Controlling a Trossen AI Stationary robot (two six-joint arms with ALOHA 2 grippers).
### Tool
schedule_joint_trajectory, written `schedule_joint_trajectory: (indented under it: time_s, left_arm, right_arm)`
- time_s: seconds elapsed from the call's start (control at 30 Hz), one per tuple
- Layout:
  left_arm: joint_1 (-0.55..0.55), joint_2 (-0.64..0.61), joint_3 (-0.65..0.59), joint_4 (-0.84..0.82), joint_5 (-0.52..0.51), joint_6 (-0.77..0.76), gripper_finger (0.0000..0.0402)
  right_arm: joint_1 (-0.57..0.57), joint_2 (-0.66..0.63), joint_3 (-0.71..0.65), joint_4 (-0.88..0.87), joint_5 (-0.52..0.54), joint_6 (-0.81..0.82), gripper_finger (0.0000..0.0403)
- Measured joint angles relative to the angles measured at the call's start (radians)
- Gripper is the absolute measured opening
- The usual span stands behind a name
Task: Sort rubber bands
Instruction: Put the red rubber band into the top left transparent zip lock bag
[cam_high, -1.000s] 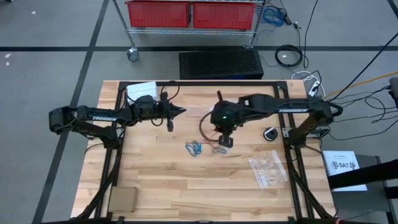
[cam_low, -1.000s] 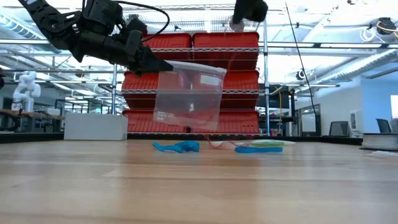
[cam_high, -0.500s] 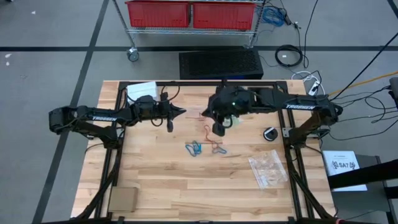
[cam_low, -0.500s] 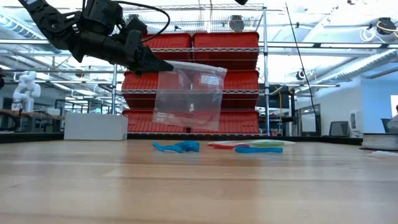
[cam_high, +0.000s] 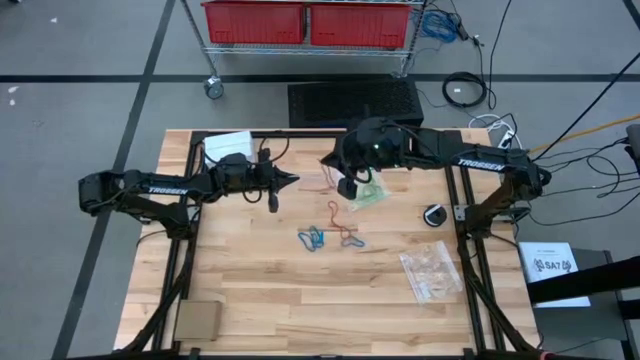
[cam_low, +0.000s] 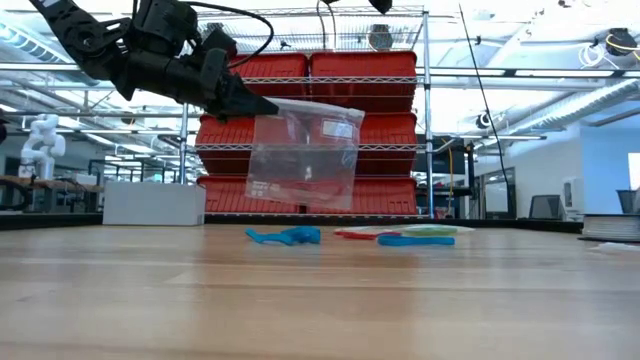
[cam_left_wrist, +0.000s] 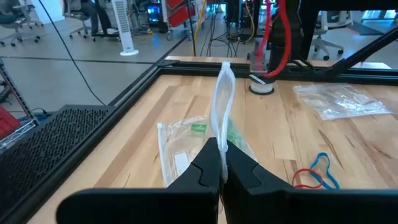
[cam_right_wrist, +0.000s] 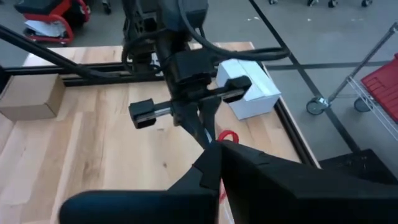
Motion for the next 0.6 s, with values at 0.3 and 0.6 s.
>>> schedule_joint_trajectory:
  time_s: [0.3,0.6]
  left_arm:
    - [0.0,0.011,0.0,-0.002,0.0,0.0,0.0002]
    - [0.0,0.042,0.0,0.044,0.015,0.0,0.0002]
  right_arm:
    - [-0.004,0.0,0.0,0.023,-0.004,-0.019,0.0]
    - [-0.012,0.001,0.0,0.05,-0.004,-0.054,0.0]
